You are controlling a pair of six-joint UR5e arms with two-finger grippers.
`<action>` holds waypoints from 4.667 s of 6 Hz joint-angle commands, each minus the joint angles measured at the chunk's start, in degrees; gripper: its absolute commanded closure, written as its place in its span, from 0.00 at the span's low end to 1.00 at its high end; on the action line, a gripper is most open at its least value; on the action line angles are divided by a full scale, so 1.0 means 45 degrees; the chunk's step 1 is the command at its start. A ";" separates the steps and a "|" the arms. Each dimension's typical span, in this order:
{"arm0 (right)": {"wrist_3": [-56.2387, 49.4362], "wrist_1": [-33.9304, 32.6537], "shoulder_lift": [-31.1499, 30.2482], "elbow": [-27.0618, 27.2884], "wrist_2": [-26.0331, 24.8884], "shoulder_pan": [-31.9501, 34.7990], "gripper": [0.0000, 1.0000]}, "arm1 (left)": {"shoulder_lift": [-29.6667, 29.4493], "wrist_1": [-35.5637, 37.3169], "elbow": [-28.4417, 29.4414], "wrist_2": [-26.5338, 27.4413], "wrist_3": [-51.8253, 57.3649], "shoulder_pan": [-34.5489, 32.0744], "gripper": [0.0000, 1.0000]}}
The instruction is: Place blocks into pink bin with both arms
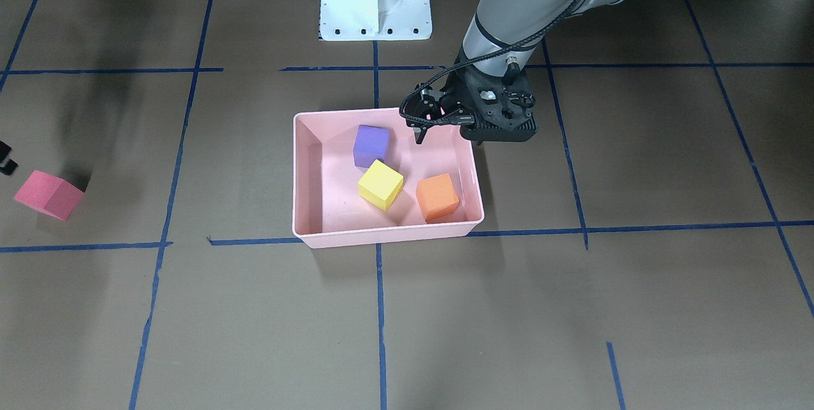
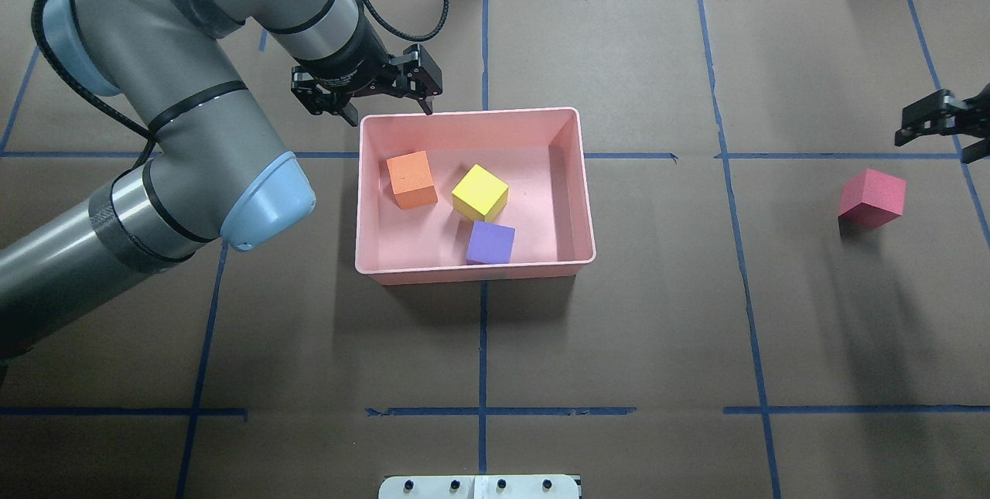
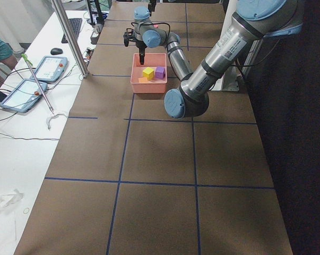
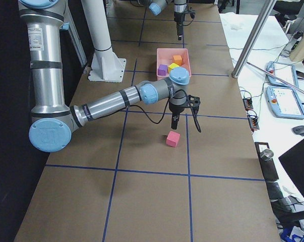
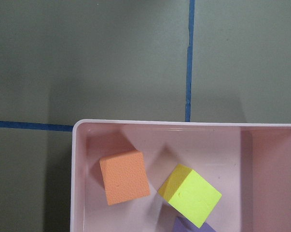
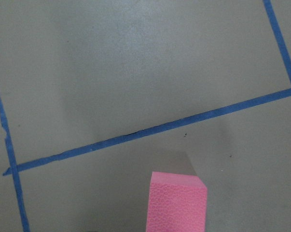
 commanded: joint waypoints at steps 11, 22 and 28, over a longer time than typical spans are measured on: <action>0.1101 0.0191 0.0164 0.0738 -0.1628 -0.1980 0.95 | 0.0802 0.0019 -0.0801 0.0000 0.0149 0.0020 0.00; 0.3602 -0.7949 0.9249 0.1688 -0.4441 -0.6998 0.00 | 0.4890 0.3457 -0.1706 -0.2579 1.2142 -0.4550 0.00; -0.9403 -0.7812 0.3187 0.2587 0.0726 0.0994 0.00 | 0.6820 0.3321 0.0900 -0.2617 1.9251 -0.9851 0.00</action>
